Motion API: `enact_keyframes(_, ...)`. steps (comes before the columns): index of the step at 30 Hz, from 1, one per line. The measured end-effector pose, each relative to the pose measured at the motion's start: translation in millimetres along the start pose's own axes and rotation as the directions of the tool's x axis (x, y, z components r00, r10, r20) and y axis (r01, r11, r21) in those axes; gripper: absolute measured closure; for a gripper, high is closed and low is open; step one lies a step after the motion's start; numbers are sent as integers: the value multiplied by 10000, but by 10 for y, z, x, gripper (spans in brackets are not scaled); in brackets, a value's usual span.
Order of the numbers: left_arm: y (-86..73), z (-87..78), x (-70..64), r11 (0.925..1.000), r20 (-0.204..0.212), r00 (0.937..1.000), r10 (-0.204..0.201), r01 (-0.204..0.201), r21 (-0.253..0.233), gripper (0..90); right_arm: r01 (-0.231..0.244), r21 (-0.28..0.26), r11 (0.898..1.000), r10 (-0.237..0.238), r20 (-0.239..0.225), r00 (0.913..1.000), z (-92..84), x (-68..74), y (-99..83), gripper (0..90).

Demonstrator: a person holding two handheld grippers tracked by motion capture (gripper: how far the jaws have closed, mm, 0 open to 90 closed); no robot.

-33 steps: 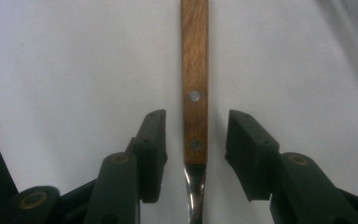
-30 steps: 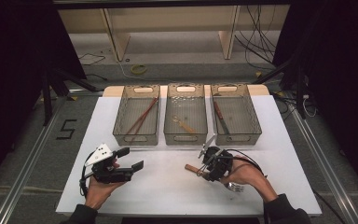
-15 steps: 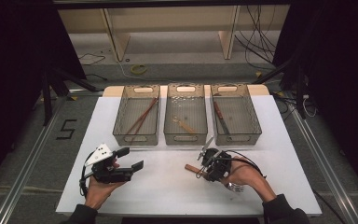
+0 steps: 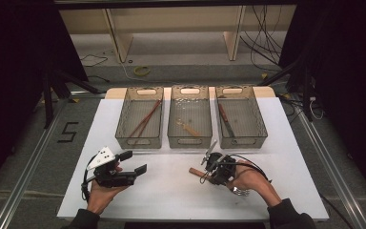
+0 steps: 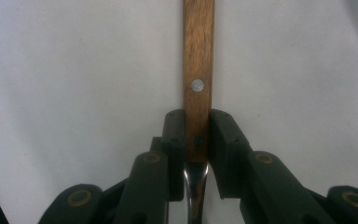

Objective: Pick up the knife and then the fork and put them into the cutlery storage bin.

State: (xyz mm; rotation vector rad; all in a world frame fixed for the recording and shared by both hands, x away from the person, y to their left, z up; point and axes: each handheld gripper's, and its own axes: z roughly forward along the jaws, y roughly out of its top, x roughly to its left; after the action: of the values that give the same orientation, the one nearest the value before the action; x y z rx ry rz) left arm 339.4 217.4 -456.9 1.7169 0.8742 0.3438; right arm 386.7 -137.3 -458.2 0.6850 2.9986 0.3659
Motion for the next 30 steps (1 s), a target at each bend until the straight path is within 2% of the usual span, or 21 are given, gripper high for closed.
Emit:
enact_keyframes(3,0,-1,0,10000,1,10000,3,-3,-1,158,124,51,9999,-125,73,9999,-4,4,1,776)
enact_keyframes(17,0,-1,1,10000,-8,10000,-4,4,0,158,-290,-319,9991,287,-91,9995,-109,-41,-19,779)
enact_keyframes(25,-1,-1,2,10000,-17,10000,-21,21,-12,158,-598,-1036,9928,581,-192,9981,-259,-102,-49,779)
enact_keyframes(30,-2,1,3,10000,-26,10000,-29,29,-5,158,-856,-1683,9820,848,-120,9963,-414,-164,-86,779)
